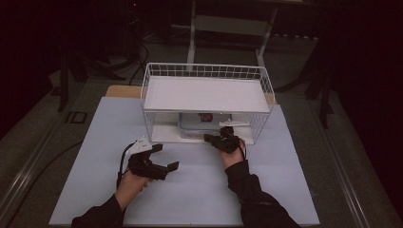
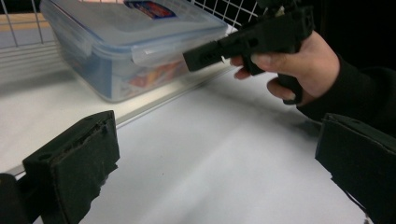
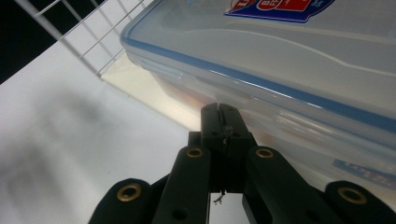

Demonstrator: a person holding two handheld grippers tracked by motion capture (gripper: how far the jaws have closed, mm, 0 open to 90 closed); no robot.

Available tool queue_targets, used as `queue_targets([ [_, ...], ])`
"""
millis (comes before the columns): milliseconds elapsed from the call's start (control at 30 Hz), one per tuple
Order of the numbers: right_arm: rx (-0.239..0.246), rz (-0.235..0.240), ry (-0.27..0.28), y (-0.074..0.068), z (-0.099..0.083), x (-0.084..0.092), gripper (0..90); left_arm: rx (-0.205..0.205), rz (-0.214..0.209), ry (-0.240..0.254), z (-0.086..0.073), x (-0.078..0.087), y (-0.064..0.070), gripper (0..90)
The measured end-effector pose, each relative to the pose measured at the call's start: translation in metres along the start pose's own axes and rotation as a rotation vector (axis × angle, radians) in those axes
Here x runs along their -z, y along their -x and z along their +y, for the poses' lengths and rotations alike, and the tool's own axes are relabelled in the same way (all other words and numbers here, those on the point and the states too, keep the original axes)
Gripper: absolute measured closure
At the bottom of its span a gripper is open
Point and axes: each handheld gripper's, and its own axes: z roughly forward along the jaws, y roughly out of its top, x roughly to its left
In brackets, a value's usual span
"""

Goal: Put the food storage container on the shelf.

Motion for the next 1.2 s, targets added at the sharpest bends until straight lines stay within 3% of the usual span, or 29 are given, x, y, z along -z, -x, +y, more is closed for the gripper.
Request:
queue_targets([
  [233, -0.027, 0.002, 0.011, 0.007, 0.006, -0.005, 89.9, -0.005, 0.010, -0.007, 0.000, 0.000, -0.001, 0.0],
  [333, -0.073, 0.018, 0.007, 0.013, 0.009, -0.008, 90.0, -0.001, 0.012, -0.005, -0.001, 0.000, -0.003, 0.0],
  [400, -0.048, 0.002, 0.013, 0.011, 0.008, -0.009, 89.9, -0.010, 0.018, -0.007, -0.001, 0.000, -0.002, 0.0],
  [600, -0.055, 0.019, 0.022, 0.008, 0.008, -0.012, 89.9, -0.035, 0.030, -0.014, -0.001, -0.001, 0.000, 0.0],
  [733, -0.044, 0.030, 0.022, 0.001, 0.007, -0.013, 87.7, -0.028, 0.024, -0.013, -0.002, -0.002, -0.001, 0.0],
  [833, -0.027, 0.055, 0.008, -0.009, 0.005, -0.007, 78.1, -0.020, 0.015, -0.017, -0.001, 0.000, -0.001, 0.0],
  [1000, 0.030, 0.058, 0.019, -0.021, -0.003, 0.008, 46.6, -0.022, 0.017, -0.018, 0.001, 0.000, -0.002, 0.0],
  [1100, 0.007, 0.094, 0.039, -0.023, -0.007, 0.017, 33.0, -0.016, 0.013, -0.013, 0.001, 0.001, -0.002, 0.0],
  [1133, 0.001, 0.129, 0.047, -0.022, -0.009, 0.020, 27.9, -0.014, 0.012, -0.012, 0.002, 0.001, -0.002, 0.0],
  [1200, -0.008, 0.162, 0.054, -0.021, -0.012, 0.026, 23.7, -0.009, 0.010, -0.010, 0.002, 0.001, -0.002, 0.0],
])
